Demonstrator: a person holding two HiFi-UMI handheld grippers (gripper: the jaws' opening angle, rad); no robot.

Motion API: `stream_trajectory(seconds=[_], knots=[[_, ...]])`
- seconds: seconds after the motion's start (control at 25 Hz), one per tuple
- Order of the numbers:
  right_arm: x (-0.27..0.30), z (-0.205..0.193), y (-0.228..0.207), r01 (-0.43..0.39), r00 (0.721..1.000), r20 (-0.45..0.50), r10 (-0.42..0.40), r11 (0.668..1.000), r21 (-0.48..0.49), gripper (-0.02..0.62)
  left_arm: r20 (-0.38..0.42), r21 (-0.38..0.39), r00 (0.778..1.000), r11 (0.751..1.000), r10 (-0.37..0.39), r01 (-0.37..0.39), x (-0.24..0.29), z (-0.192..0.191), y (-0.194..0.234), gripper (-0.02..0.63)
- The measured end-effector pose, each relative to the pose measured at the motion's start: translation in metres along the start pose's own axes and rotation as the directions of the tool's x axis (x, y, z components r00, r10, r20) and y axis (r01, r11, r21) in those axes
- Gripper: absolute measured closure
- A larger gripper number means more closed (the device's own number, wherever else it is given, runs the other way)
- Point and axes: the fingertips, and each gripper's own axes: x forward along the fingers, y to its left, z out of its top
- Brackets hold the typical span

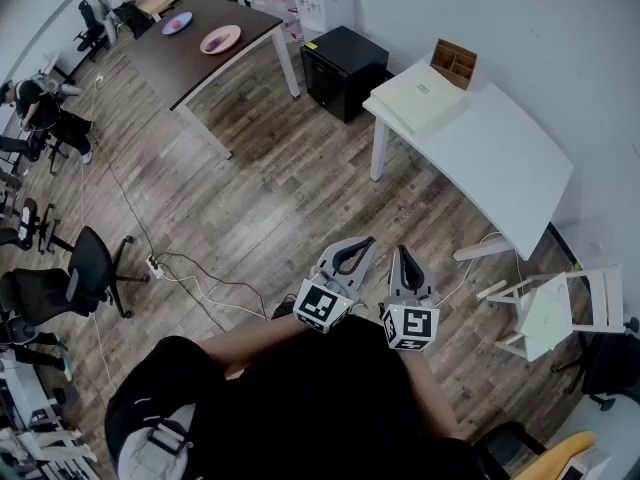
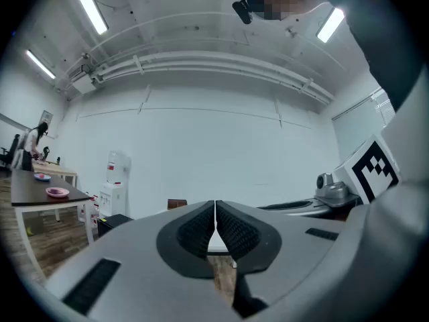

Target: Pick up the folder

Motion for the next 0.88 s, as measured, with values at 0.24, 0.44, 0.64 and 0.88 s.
stream_trajectory(seconds=[0.24,0.44,0.64,0.88], knots=[[-0.008,-0.002,-0.019,-0.065,0.998,0.012,0.065,0.998,0.025,0.56,0.007,-0.022,1.0,1.0,0.019,-0.019,0.017,-0.006,-0.019,0.586],[-0.009,-0.028,-0.023,-0.105,0.993,-0.032,0.109,0.988,0.111,0.558,0.017,-0.06,0.998,0.996,0.061,-0.06,0.014,-0.005,-0.004,0.586],[0.003,-0.032,-0.037,-0.05,0.997,-0.051,0.056,0.991,0.12,0.558,-0.015,-0.077,0.995,0.992,0.099,-0.099,0.02,-0.016,0.017,0.586],[0.029,-0.047,-0.051,-0.047,0.989,-0.135,0.054,0.997,0.055,0.557,-0.048,-0.091,0.999,0.995,0.023,-0.027,0.066,-0.028,0.021,0.586]])
